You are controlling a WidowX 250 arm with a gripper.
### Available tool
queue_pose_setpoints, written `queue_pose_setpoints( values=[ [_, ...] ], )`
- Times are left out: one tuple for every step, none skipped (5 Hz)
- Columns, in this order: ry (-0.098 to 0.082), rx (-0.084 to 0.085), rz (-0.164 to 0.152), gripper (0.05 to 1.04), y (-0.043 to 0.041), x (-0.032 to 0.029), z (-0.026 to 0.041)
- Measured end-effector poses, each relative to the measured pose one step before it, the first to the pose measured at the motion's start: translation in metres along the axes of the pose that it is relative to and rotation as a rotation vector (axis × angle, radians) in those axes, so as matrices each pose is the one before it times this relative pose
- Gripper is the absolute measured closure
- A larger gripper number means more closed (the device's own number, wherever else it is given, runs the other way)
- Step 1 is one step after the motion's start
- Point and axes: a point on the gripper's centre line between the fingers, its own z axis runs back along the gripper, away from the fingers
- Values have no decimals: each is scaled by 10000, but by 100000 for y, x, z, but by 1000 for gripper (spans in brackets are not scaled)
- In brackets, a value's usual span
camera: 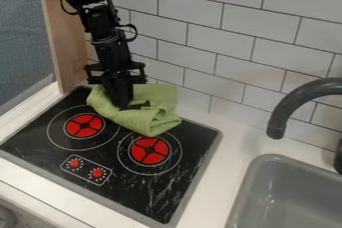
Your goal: Fold the cloth fro to right to left
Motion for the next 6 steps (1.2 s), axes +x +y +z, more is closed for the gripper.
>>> queue_pose_setpoints(
  values=[
    [-64,-118,0,639,-214,89,110],
    [-186,-100,-67,368,-434,-67,767],
    [-168,-90,-212,98,-586,-483,980],
    [-30,101,-166,70,-15,-54,543],
    [-388,1,-174,81,-556,143,1801],
    [-235,61,-189,85,-589,-179,2074]
  ],
)
